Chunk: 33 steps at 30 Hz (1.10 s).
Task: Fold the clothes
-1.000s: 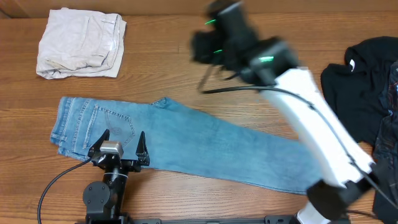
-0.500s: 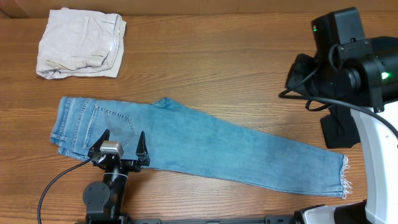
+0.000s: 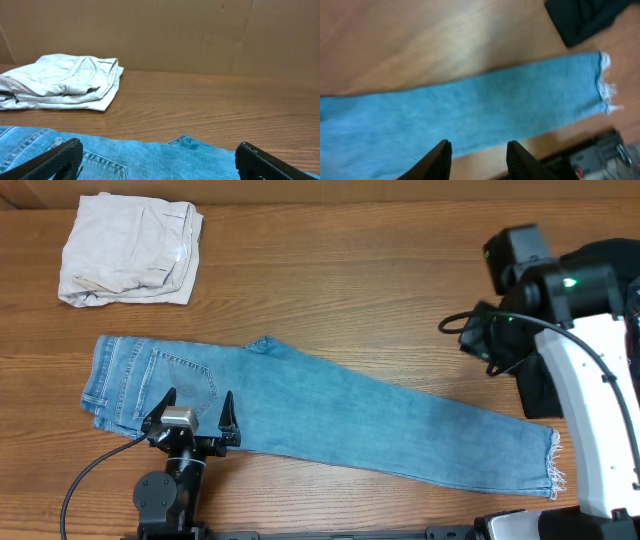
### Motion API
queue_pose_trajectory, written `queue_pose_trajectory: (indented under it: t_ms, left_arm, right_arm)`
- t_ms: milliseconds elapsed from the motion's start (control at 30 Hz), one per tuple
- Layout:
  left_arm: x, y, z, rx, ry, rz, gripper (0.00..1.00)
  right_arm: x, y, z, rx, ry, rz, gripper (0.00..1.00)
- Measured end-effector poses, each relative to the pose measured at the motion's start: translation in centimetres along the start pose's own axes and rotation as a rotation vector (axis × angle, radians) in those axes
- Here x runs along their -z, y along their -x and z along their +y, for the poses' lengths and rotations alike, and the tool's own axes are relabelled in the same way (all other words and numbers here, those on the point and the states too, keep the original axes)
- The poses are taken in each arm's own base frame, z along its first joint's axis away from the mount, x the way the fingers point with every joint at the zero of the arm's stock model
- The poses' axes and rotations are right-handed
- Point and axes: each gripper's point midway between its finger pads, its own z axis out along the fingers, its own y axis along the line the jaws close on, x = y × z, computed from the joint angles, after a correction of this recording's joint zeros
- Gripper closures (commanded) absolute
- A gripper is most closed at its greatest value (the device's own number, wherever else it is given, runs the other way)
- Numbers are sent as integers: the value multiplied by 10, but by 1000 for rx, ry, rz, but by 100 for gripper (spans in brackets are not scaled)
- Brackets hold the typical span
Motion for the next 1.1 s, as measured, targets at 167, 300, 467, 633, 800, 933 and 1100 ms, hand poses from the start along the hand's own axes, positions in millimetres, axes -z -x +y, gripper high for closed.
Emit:
queue_pose_trajectory:
  t_ms: [167, 300, 467, 633, 800, 933, 1100]
  left_arm:
    - [0, 0, 0, 0, 0, 1, 0]
    - [0, 0, 0, 0, 0, 0, 0]
    - [0, 0, 0, 0, 0, 0, 0]
    - [0, 0, 0, 0, 0, 0, 0]
    - [0, 0, 0, 0, 0, 1, 0]
    - [0, 0, 0, 0, 0, 0, 0]
    - [0, 0, 0, 0, 0, 1, 0]
  right_arm:
    - [-35, -26, -19, -46, -97, 105, 59]
    - [-52, -45, -34, -82, -136, 140, 61]
    - [-79, -55, -40, -131, -150, 142, 72]
    - [-107, -58, -38, -161, -138, 148, 93]
    - [-136, -53, -43, -239, -97, 150, 96]
    - [-149, -50, -59, -322, -102, 165, 96]
    - [-152, -51, -69, -368, -111, 189, 96]
